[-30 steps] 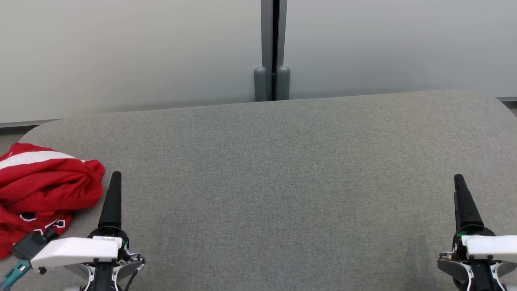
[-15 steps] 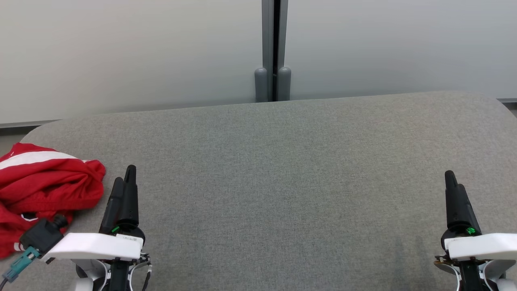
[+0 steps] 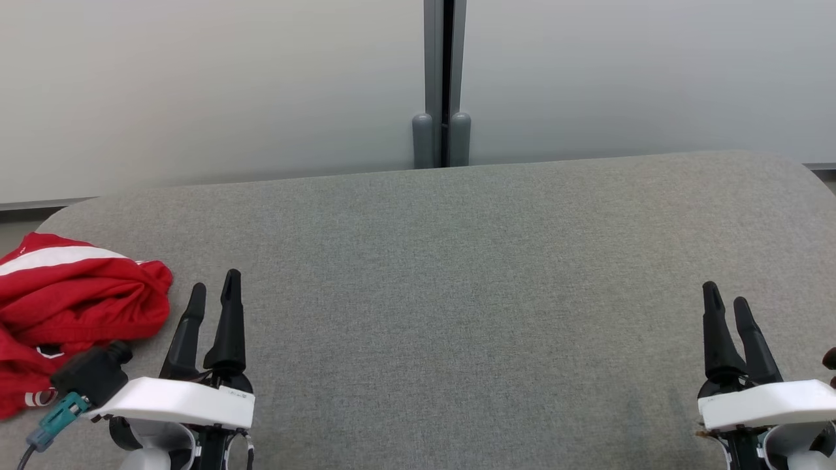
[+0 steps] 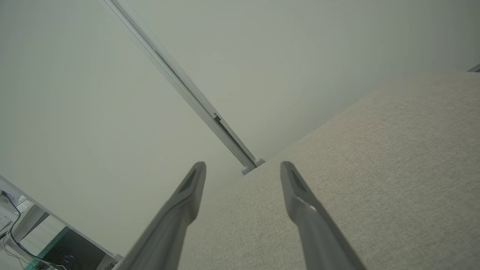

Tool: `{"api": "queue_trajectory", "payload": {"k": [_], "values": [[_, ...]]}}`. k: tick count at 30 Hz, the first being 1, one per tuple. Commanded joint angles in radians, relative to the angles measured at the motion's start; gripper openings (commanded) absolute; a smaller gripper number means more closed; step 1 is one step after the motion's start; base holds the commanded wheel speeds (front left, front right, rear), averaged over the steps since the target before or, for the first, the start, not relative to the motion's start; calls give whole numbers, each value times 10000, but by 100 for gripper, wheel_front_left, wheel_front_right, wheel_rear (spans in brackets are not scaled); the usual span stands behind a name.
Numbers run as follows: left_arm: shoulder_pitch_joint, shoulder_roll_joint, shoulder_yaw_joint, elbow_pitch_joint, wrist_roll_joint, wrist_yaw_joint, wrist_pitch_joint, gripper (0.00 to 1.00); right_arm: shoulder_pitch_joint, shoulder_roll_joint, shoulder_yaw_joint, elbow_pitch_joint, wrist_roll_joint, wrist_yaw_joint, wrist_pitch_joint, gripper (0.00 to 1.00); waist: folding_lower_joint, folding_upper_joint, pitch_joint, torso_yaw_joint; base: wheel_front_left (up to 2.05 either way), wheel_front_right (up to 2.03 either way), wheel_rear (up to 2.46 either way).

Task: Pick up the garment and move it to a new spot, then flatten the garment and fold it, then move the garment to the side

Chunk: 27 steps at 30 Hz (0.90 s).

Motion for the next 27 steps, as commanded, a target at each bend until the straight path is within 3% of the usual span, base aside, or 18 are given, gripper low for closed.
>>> {"api": "queue_trajectory", "payload": {"k": [1,16,27], "values": [[-27,73,-27,-124,425,23,-113,100,-87,-131,54,-42,-409,4,-132,100,0,0,-10,5,0,0,0],[191,95,-282,181,2404,155,-545,100,64,-182,325,309,-2299,5,-564,100,0,0,-109,44,0,0,0],[281,224,-488,430,3853,592,-827,100,61,-238,520,432,-3495,4,-799,100,0,0,-155,41,0,0,0]]}}
